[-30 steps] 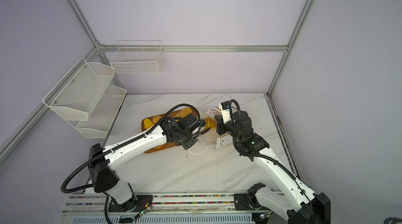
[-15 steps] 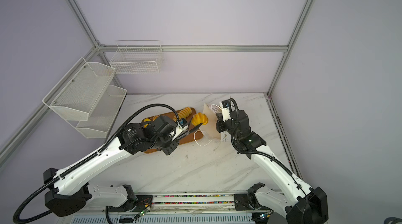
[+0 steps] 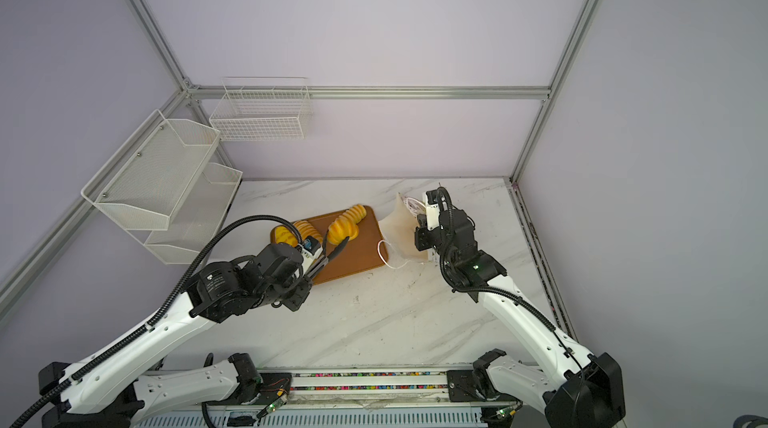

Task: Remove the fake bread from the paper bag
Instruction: 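Carry the bread in the left tongs over the tray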

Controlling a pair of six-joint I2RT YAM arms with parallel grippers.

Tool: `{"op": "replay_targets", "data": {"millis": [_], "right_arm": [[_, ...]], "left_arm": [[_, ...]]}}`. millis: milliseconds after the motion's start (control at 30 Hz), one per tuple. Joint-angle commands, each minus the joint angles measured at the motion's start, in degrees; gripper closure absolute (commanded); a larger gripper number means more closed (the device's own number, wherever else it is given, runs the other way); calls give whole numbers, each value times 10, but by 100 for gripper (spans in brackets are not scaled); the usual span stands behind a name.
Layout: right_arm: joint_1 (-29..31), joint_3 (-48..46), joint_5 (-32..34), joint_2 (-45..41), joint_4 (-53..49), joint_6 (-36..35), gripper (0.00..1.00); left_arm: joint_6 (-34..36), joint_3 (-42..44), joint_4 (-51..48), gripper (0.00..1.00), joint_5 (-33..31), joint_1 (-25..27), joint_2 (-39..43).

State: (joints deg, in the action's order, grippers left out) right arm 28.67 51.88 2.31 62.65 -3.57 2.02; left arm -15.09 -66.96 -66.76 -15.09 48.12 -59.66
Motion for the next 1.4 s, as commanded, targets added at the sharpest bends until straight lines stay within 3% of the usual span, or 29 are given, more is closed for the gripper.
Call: {"op": "replay_targets", "data": {"millis": [0,267,600,967,1367], "right_arm": [[3,9,25,-16,-4,-3,100],[2,9,29,-22,-7,-8,100],[2,6,23,-30,-8,-13,100],[2,3,18,-35,-5,-31,100],[2,-2,1,-38,0,-54,100]], "left_arm": [[-32,36,70,95,28,-15,-7],[-45,76,204,97,61,-30,-80],[-28,37,320,97,89,-90,-231],[-36,-31,356,98,88,-122,-358],[-47,-73,348,95,77,-146,-414]]}}
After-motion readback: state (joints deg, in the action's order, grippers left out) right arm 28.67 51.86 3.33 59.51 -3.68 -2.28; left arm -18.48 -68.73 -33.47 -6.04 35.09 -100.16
